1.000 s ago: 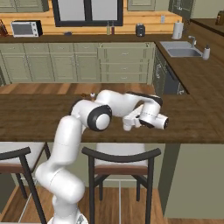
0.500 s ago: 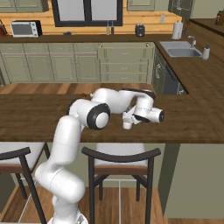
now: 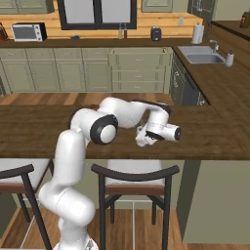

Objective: Take a straw from the drawer in front and place it inside the glass cup on the dining counter.

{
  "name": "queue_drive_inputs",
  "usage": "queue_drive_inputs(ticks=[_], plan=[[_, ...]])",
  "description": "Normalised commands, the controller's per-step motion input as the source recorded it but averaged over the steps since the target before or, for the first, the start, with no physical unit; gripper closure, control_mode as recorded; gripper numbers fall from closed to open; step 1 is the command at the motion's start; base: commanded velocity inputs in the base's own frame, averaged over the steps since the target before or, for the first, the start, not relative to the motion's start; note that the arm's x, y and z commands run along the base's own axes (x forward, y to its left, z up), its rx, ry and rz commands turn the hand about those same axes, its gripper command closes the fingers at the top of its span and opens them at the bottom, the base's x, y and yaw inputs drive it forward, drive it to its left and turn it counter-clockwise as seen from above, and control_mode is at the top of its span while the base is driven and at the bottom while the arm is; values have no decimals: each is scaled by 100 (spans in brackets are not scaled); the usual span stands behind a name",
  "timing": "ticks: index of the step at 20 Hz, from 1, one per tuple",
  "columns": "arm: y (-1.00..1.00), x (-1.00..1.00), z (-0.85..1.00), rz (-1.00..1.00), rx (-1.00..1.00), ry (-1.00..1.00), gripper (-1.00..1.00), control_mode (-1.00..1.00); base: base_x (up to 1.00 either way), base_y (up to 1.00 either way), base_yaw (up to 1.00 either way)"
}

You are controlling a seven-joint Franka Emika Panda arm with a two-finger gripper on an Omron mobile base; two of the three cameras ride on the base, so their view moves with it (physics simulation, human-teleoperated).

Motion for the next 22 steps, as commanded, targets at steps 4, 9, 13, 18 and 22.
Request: queue_drive_inputs(ticks=[4,9,13,18,22], plan=[[3,28,-49,0,-3,0,100,-100,0,0,0],[3,-11,-36,0,0,0,100,-100,0,0,0],[25,-8,-60,4,-1,4,100,-100,0,0,0],[33,-3,-67,5,-4,5,100,-100,0,0,0],[5,-43,-53,1,-1,0,100,-100,0,0,0]])
